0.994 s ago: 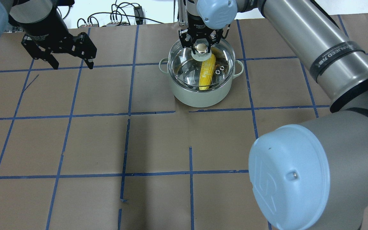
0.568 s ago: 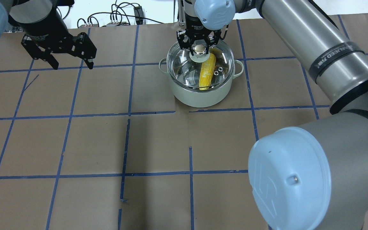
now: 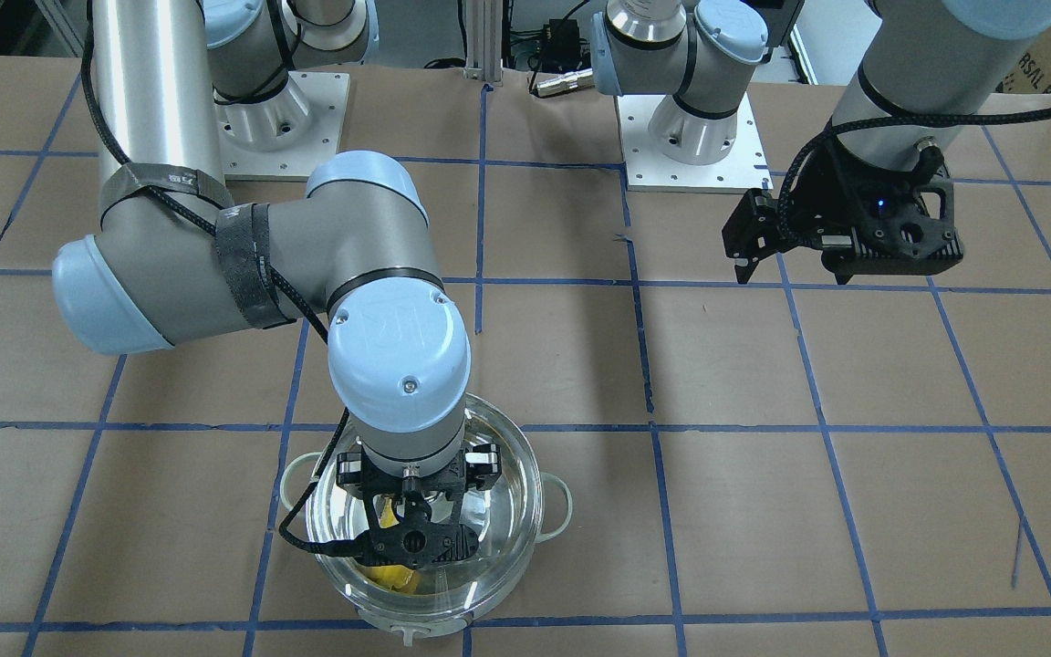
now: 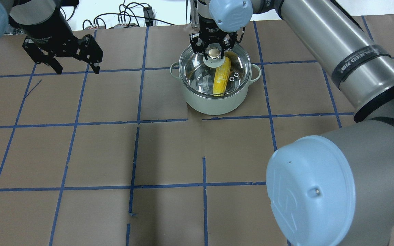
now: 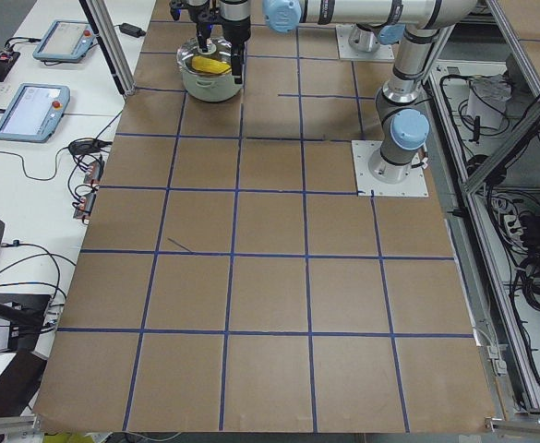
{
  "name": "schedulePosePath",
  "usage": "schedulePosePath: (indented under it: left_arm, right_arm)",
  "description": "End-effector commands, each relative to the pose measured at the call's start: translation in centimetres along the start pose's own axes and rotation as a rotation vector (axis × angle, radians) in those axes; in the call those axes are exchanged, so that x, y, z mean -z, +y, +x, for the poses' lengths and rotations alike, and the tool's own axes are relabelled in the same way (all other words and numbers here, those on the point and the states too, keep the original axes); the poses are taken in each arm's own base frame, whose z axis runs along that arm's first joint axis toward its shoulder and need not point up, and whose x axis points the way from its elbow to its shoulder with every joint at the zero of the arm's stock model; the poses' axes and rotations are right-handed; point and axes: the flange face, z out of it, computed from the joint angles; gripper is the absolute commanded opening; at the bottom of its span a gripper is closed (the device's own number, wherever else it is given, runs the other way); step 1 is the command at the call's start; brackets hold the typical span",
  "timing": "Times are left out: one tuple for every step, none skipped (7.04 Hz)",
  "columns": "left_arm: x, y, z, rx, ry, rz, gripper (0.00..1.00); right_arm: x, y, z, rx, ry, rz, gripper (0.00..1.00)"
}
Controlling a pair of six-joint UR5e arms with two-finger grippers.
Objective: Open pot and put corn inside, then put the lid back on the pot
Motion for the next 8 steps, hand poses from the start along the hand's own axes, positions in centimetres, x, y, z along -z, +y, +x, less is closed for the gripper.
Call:
schedulePosePath:
  left_arm:
    - [-0.08,-0.01,0.00,0.000,0.000,-0.001,1.00]
    - [0.00,-0.02,0.00,0.000,0.000,0.000,1.00]
    - [-0.08,-0.01,0.00,0.000,0.000,-0.001,1.00]
    - [0.00,-0.02,0.00,0.000,0.000,0.000,1.00]
    - [0.00,-0.02,0.00,-0.001,0.000,0.000,1.00]
    - [0.00,-0.02,0.00,-0.002,0.000,0.000,1.00]
    - [-0.08,-0.01,0.00,0.000,0.000,-0.001,1.00]
    - [-0.08,-0.01,0.00,0.000,0.000,-0.001,1.00]
  right_arm:
    - [-0.39,0.02,-0.06,0.002,0.001,-0.007,0.07]
    - [-0.27,0.05,-0.05,-0.001,0.001,-0.005,0.07]
    - [-0.35,0.07,-0.05,-0.001,0.001,-0.007,0.07]
    - [-0.36,0.08,-0.04,-0.001,0.001,-0.008,0.07]
    - [-0.36,0.08,-0.03,-0.001,0.003,-0.008,0.07]
    - [-0.28,0.14,-0.01,-0.001,0.003,-0.009,0.07]
    - [-0.48,0.19,-0.13,-0.001,0.004,-0.014,0.07]
    - [-0.68,0.48,-0.07,-0.001,0.005,-0.020,0.07]
